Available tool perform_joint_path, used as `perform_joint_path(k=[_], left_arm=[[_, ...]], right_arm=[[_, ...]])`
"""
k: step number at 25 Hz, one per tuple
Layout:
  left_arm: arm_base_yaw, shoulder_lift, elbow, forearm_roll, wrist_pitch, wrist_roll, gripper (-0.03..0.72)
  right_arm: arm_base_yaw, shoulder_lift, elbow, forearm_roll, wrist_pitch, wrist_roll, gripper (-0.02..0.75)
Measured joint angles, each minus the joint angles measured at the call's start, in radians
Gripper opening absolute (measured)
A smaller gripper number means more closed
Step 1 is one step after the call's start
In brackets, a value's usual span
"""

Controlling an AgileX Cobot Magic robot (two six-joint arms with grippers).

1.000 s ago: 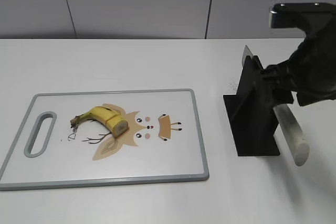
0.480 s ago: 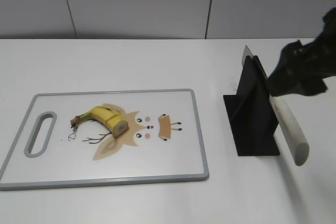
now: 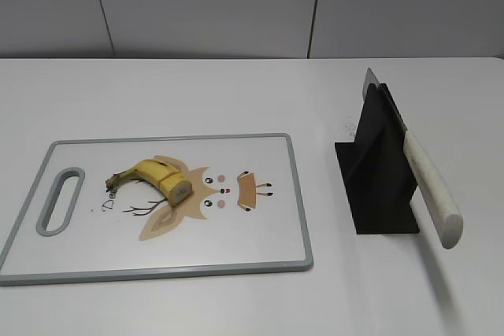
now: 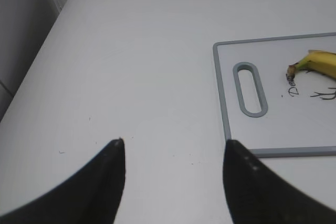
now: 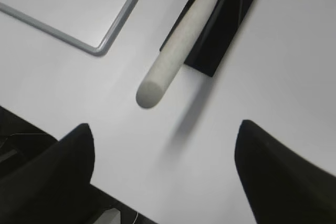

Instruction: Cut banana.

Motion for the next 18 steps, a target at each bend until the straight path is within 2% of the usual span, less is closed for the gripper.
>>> perform_joint_path(k=[5, 10, 14, 18], left_arm=[[0.0, 0.0, 0.0, 0.0, 0.0, 0.0, 0.558], [0.0, 0.0, 0.0, 0.0, 0.0, 0.0, 0.558], [0.0, 0.0, 0.0, 0.0, 0.0, 0.0, 0.558], [0.0, 0.0, 0.0, 0.0, 0.0, 0.0, 0.558]], right_arm=[[0.0, -0.18, 0.067, 0.0, 0.089, -0.02, 0.623], [0.0, -0.335, 0.075, 0.0, 0.112, -0.022, 0.605], [0.0, -0.423, 0.08, -0.001, 0.192, -0.042, 0.594], [0.0, -0.504, 0.101, -0.001, 0.197, -0.054, 0.593]])
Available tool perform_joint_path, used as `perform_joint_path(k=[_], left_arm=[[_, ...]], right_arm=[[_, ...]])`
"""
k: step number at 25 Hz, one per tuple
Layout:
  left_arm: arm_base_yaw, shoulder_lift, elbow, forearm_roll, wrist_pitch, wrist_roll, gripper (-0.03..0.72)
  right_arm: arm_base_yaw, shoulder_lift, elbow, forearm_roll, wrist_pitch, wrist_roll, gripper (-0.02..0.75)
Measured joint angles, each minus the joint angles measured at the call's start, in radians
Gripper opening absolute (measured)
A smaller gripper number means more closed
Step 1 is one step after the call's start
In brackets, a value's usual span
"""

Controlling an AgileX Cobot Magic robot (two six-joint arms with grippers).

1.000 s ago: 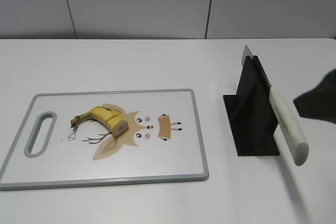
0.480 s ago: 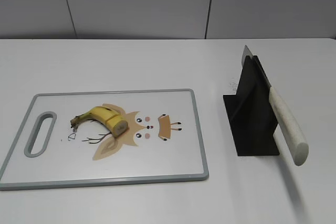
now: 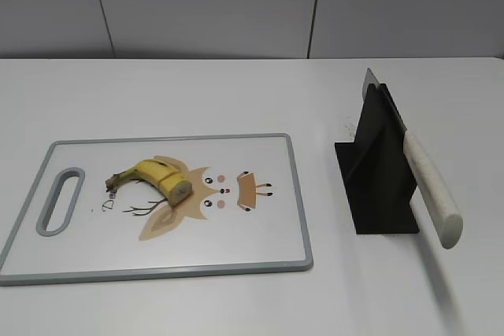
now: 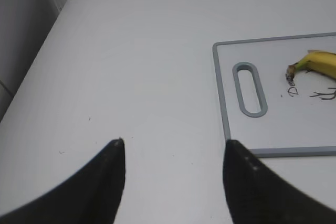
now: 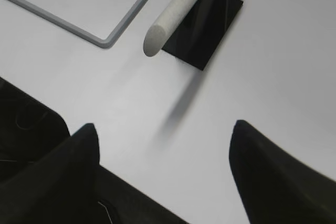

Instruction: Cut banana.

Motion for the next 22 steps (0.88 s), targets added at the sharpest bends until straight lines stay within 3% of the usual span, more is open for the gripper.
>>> perform_joint_path(k=[14, 22], left_arm=[[0.0, 0.0, 0.0, 0.002, -0.001, 0.0, 0.558], [0.0, 0.0, 0.0, 0.002, -0.001, 0.0, 0.558]], right_arm=[[-0.026, -0.22, 0.005, 0.012, 0.0, -0.003, 0.589], [-0.312, -0.22, 0.005, 0.034, 0.0, -0.003, 0.585]])
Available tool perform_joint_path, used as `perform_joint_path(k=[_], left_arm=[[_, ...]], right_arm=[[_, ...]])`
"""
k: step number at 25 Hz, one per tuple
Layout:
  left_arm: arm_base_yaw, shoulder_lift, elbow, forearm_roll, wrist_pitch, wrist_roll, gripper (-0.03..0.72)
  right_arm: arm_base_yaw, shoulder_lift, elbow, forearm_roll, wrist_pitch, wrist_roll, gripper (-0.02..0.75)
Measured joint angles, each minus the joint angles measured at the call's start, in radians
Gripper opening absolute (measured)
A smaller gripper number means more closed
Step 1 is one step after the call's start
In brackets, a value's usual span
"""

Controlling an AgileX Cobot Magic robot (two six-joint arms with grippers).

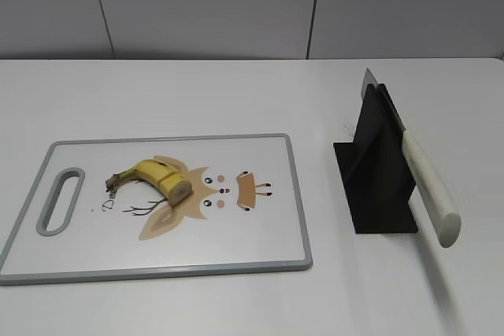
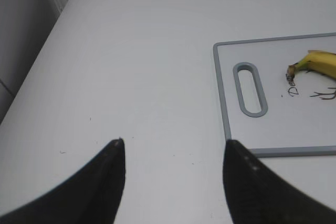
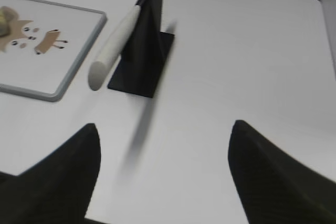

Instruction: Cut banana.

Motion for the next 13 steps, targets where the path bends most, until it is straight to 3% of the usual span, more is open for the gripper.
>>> perform_joint_path(k=[5, 13], left_arm=[[0.0, 0.0, 0.0, 0.0, 0.0, 0.0, 0.558], [0.0, 0.0, 0.0, 0.0, 0.0, 0.0, 0.558]], right_arm=[[-0.134, 0.0, 0.0, 0.0, 0.0, 0.0, 0.584], [-0.152, 0.0, 0.0, 0.0, 0.0, 0.0, 0.584]])
